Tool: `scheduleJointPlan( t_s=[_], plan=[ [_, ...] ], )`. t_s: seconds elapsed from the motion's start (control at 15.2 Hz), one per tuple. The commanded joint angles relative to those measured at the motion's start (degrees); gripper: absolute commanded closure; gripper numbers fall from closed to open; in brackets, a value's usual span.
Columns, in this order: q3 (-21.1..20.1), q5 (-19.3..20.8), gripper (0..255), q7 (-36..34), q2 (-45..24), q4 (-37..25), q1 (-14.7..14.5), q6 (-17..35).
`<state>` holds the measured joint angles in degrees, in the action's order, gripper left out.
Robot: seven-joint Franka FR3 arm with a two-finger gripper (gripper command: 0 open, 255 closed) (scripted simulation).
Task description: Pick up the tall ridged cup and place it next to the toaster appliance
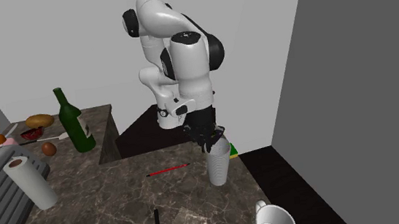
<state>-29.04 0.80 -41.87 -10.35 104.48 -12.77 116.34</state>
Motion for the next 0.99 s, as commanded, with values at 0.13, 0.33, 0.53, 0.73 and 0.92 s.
scheduleJointPlan(
  t_s=[0.13,0.33,0.53,0.73,0.92],
  plan=[
    [0.0,-0.4,255,0.2,0.8,-2.4,0.2,-3.1],
    [-0.1,-0.6,255,0.3,1.2,-4.2,0.2,-5.3],
    [-0.1,-0.8,255,0.3,1.5,-6.2,0.2,-7.5],
    [-0.2,-0.8,255,0.2,1.6,-8.3,0.2,-9.8],
    [-0.2,-0.8,255,0.1,1.7,-10.6,0.1,-12.1]
  ],
)
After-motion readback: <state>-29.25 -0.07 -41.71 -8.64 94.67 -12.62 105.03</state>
